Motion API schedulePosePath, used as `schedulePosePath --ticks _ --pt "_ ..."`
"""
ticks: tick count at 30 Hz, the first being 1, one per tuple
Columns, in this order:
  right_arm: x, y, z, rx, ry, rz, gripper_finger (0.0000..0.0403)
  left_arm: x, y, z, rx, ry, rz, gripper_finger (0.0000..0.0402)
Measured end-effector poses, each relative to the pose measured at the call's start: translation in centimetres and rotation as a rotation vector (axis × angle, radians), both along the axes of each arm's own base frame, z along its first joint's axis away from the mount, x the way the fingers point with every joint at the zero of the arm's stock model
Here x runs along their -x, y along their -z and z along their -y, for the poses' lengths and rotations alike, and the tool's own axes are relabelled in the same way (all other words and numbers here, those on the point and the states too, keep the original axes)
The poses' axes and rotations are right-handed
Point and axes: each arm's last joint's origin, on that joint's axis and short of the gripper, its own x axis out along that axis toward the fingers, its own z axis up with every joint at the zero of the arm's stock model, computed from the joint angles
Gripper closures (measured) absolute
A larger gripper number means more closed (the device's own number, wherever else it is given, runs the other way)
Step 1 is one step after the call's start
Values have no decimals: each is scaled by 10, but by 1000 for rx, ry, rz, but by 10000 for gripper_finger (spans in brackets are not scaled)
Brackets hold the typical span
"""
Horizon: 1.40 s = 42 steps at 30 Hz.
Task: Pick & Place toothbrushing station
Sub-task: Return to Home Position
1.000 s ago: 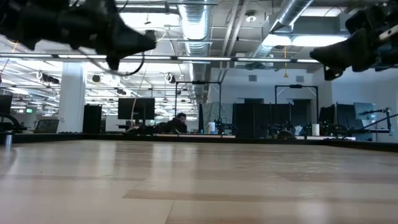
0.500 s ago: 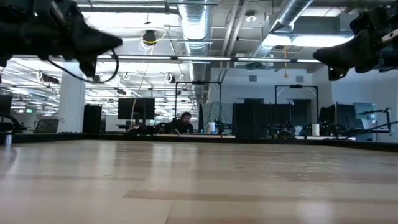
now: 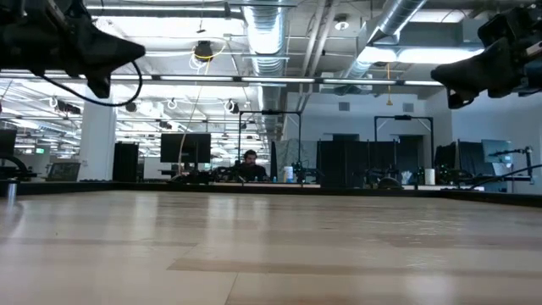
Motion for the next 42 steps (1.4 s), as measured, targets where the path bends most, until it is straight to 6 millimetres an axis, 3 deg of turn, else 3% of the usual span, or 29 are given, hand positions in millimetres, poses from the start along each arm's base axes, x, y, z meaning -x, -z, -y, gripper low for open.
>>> schedulePosePath --ticks 4,10,16,42 --pt "0 -2 0 41 0 27 356 14 -6 -4 -37 -3 76 400" --pt "0 -4 2 8 22 27 356 16 -13 -3 -116 30 93 400" --pt "-2 3 3 -122 54 -62 356 11 0 -2 -122 41 -1 400" --pt "-1 2 1 -107 34 -41 356 -7 22 3 -176 55 -256 400"
